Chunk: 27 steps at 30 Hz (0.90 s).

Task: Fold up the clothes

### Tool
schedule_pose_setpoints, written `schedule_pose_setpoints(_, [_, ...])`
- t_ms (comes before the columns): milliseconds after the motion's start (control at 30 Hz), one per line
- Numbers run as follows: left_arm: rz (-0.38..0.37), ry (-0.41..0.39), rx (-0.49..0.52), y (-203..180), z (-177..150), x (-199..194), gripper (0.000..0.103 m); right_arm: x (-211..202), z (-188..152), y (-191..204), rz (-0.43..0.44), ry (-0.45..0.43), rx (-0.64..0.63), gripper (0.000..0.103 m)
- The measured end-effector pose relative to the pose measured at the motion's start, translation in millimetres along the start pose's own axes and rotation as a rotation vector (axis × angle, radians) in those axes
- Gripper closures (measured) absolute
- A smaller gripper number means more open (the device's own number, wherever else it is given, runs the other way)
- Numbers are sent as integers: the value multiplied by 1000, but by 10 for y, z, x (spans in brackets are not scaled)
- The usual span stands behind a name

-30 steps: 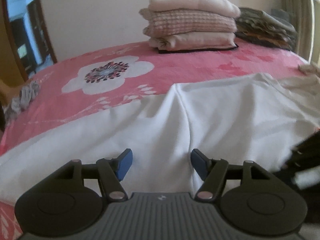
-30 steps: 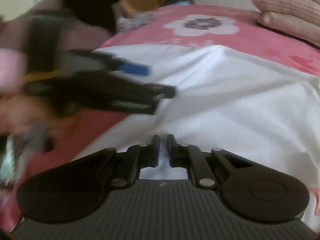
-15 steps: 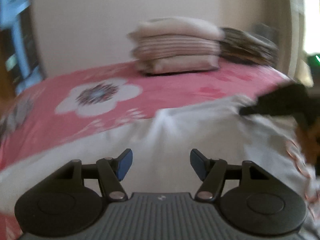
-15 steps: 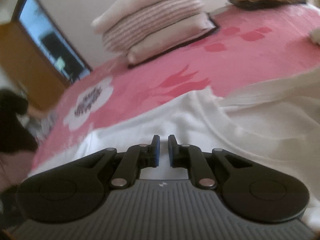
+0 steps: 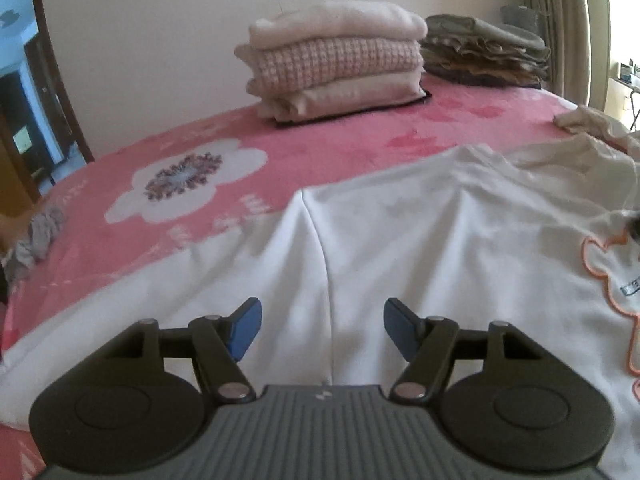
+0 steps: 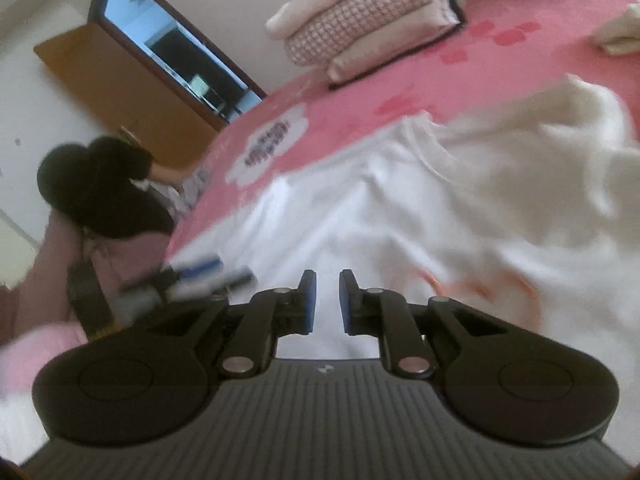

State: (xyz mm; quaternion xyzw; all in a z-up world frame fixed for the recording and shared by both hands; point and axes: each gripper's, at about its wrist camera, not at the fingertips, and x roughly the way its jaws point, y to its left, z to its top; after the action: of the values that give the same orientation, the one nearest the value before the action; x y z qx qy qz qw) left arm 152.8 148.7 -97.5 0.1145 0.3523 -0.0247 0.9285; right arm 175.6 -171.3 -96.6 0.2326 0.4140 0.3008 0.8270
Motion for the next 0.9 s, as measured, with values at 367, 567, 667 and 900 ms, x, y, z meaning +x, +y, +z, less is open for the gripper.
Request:
schedule_pose_setpoints(367, [-141, 29, -25, -564, 82, -252, 23, -1163, -321, -642, -231, -168, 137, 77])
schedule_pose_setpoints(567, [-188, 60, -17, -859, 15, -148, 23, -1628, -318, -1015, -318, -305, 233, 68])
schedule_pose_setpoints(667, [-184, 72, -39, -915, -5, -61, 23, -1597, -228, -1067, -334, -309, 206, 62])
schedule_pose_setpoints(900, [-169, 113, -94, -895, -95, 90, 23, -1552, 144, -1233, -516, -408, 127, 51])
